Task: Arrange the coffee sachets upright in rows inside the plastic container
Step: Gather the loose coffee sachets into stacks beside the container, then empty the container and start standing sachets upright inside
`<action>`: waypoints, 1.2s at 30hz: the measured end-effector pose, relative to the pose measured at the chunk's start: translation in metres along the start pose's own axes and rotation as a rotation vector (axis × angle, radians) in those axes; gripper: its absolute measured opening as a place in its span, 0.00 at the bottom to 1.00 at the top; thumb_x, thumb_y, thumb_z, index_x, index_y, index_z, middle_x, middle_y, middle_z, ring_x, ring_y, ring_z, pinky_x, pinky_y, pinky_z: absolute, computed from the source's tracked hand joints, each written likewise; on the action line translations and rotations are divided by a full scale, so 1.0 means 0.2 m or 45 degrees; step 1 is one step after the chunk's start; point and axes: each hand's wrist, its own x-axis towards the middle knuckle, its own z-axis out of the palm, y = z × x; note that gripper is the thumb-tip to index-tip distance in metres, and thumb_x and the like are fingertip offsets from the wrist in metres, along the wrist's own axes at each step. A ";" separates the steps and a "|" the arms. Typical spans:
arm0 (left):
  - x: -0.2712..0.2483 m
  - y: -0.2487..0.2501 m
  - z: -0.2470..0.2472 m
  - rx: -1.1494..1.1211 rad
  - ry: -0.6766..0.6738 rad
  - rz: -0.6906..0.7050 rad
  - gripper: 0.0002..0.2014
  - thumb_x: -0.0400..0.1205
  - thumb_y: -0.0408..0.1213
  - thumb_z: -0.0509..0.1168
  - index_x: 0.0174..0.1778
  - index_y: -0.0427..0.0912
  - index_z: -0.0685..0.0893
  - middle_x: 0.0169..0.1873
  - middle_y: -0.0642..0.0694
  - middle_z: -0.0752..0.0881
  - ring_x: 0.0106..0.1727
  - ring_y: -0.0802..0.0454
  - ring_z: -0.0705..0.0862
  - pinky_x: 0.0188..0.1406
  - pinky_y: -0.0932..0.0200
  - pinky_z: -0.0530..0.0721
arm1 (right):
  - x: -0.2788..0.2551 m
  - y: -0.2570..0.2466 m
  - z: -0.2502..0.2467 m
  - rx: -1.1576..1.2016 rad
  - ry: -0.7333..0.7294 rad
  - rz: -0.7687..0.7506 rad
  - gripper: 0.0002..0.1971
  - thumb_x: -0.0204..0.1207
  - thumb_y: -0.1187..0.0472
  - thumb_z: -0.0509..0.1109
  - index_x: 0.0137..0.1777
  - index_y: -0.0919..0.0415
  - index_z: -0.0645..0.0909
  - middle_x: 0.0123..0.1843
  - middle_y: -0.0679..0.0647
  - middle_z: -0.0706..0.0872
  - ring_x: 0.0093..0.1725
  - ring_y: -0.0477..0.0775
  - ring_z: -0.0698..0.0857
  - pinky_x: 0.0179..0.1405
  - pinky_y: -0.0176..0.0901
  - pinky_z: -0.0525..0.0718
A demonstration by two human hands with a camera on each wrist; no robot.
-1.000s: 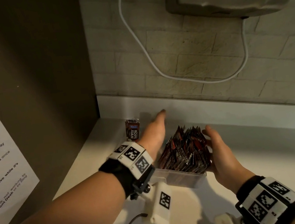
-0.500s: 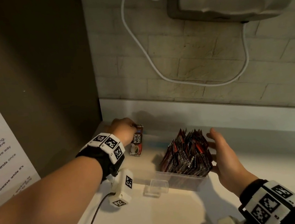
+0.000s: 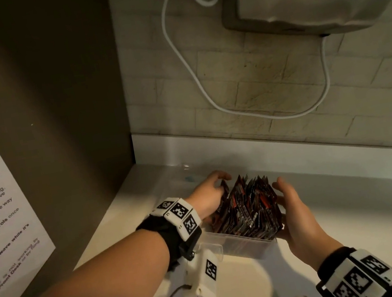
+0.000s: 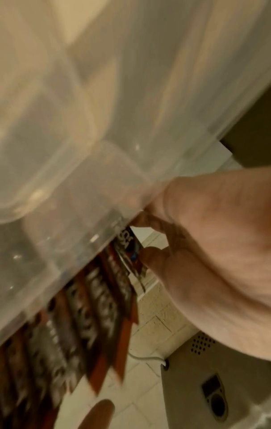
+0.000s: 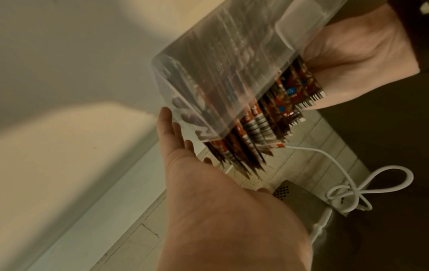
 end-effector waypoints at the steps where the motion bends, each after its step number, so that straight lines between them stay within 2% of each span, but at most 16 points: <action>1: -0.02 0.01 0.02 -0.067 0.003 0.000 0.17 0.89 0.33 0.51 0.73 0.50 0.72 0.33 0.47 0.77 0.17 0.61 0.73 0.14 0.66 0.72 | 0.00 0.00 0.00 0.000 -0.027 0.006 0.21 0.80 0.36 0.55 0.66 0.45 0.73 0.62 0.45 0.83 0.62 0.55 0.83 0.62 0.61 0.81; 2: -0.04 0.01 0.03 -0.135 0.008 -0.018 0.18 0.90 0.37 0.51 0.76 0.51 0.69 0.43 0.45 0.82 0.29 0.57 0.83 0.27 0.63 0.83 | -0.01 0.01 0.01 -0.004 -0.060 0.013 0.24 0.78 0.34 0.55 0.67 0.45 0.74 0.63 0.45 0.84 0.62 0.54 0.84 0.62 0.60 0.81; 3: -0.06 0.01 0.04 -0.211 0.001 -0.064 0.18 0.90 0.41 0.51 0.76 0.51 0.69 0.56 0.43 0.83 0.46 0.51 0.86 0.48 0.56 0.87 | -0.02 0.01 0.01 -0.015 -0.100 0.014 0.26 0.76 0.32 0.56 0.68 0.44 0.75 0.63 0.46 0.85 0.63 0.53 0.84 0.62 0.60 0.81; 4: -0.08 0.01 0.03 -0.321 -0.045 -0.147 0.17 0.89 0.47 0.52 0.72 0.50 0.73 0.62 0.43 0.82 0.57 0.47 0.84 0.63 0.49 0.82 | -0.02 0.01 0.01 -0.027 -0.138 0.007 0.29 0.74 0.30 0.56 0.70 0.44 0.75 0.63 0.46 0.86 0.63 0.52 0.85 0.62 0.59 0.81; 5: -0.10 0.01 0.03 -0.444 -0.128 -0.229 0.18 0.87 0.53 0.54 0.67 0.49 0.77 0.62 0.43 0.83 0.59 0.46 0.82 0.67 0.47 0.79 | -0.03 0.01 0.01 -0.032 -0.176 0.000 0.31 0.73 0.29 0.56 0.71 0.44 0.74 0.63 0.47 0.86 0.63 0.52 0.85 0.63 0.59 0.82; 6: -0.11 -0.01 0.02 -0.540 -0.228 -0.276 0.21 0.83 0.59 0.58 0.63 0.48 0.80 0.60 0.43 0.84 0.59 0.47 0.83 0.66 0.46 0.79 | -0.04 0.00 0.02 -0.029 -0.214 -0.002 0.31 0.74 0.30 0.56 0.71 0.45 0.74 0.63 0.48 0.87 0.63 0.52 0.85 0.63 0.58 0.82; 8: -0.13 -0.06 0.01 -0.554 -0.429 -0.271 0.37 0.70 0.60 0.74 0.73 0.48 0.74 0.63 0.43 0.85 0.63 0.46 0.83 0.67 0.44 0.80 | -0.06 -0.01 0.01 -0.017 -0.313 -0.003 0.28 0.79 0.34 0.53 0.72 0.48 0.74 0.63 0.52 0.87 0.62 0.54 0.86 0.63 0.57 0.82; 10: -0.15 -0.10 0.01 -0.483 -0.598 -0.218 0.57 0.63 0.41 0.83 0.83 0.61 0.54 0.69 0.43 0.81 0.70 0.43 0.79 0.73 0.42 0.76 | -0.08 -0.01 0.01 -0.006 -0.407 -0.015 0.28 0.81 0.37 0.51 0.72 0.51 0.75 0.63 0.55 0.87 0.63 0.56 0.86 0.65 0.59 0.80; 12: -0.19 -0.13 0.02 -0.384 -0.703 -0.189 0.67 0.63 0.23 0.78 0.82 0.68 0.37 0.73 0.42 0.76 0.73 0.44 0.76 0.74 0.43 0.74 | -0.11 -0.01 0.02 -0.016 -0.465 -0.020 0.27 0.80 0.37 0.51 0.73 0.50 0.74 0.65 0.54 0.86 0.64 0.55 0.85 0.68 0.60 0.79; 15: -0.26 -0.16 0.01 -0.300 -0.746 -0.201 0.71 0.67 0.14 0.74 0.77 0.69 0.25 0.79 0.43 0.66 0.75 0.47 0.73 0.73 0.50 0.75 | -0.15 0.00 0.02 -0.053 -0.485 -0.029 0.25 0.76 0.36 0.55 0.71 0.41 0.73 0.64 0.47 0.86 0.64 0.49 0.84 0.68 0.54 0.79; 18: -0.31 -0.19 0.00 -0.151 -0.770 -0.147 0.70 0.68 0.17 0.76 0.75 0.69 0.23 0.83 0.47 0.53 0.80 0.51 0.62 0.78 0.52 0.68 | -0.20 -0.01 0.02 -0.075 -0.509 -0.030 0.20 0.75 0.36 0.53 0.62 0.36 0.77 0.58 0.39 0.89 0.60 0.41 0.86 0.61 0.45 0.80; 21: -0.32 -0.19 0.02 0.240 -0.544 -0.089 0.74 0.64 0.35 0.84 0.76 0.64 0.22 0.85 0.53 0.40 0.85 0.52 0.46 0.83 0.52 0.52 | -0.23 -0.03 0.02 -0.084 -0.534 -0.011 0.17 0.78 0.39 0.50 0.54 0.34 0.80 0.51 0.36 0.90 0.55 0.38 0.87 0.51 0.37 0.84; 24: -0.29 -0.18 0.06 0.326 -0.322 -0.067 0.75 0.59 0.41 0.86 0.80 0.62 0.27 0.84 0.52 0.44 0.84 0.50 0.49 0.83 0.49 0.54 | -0.24 -0.04 0.01 -0.074 -0.560 0.010 0.18 0.76 0.39 0.50 0.54 0.35 0.80 0.51 0.36 0.90 0.54 0.38 0.88 0.46 0.34 0.86; 29: -0.29 -0.15 0.14 0.309 -0.293 -0.057 0.71 0.58 0.38 0.86 0.83 0.63 0.38 0.78 0.54 0.51 0.79 0.51 0.58 0.80 0.52 0.62 | -0.26 -0.08 -0.01 -0.104 -0.598 -0.015 0.18 0.72 0.31 0.54 0.48 0.29 0.85 0.51 0.33 0.89 0.54 0.33 0.86 0.43 0.27 0.84; 33: -0.31 -0.18 0.19 0.242 -0.237 -0.047 0.63 0.60 0.40 0.85 0.81 0.61 0.46 0.74 0.55 0.58 0.76 0.54 0.61 0.78 0.54 0.65 | -0.25 -0.08 -0.05 -0.099 -0.561 -0.021 0.17 0.73 0.39 0.52 0.55 0.36 0.79 0.48 0.31 0.89 0.51 0.31 0.86 0.40 0.25 0.83; 36: -0.31 -0.20 0.18 0.233 -0.196 -0.031 0.62 0.60 0.47 0.84 0.82 0.63 0.47 0.72 0.57 0.64 0.76 0.53 0.62 0.79 0.50 0.62 | -0.22 -0.10 -0.02 -0.152 -0.514 -0.009 0.19 0.79 0.44 0.50 0.68 0.38 0.72 0.61 0.39 0.86 0.62 0.40 0.84 0.52 0.35 0.85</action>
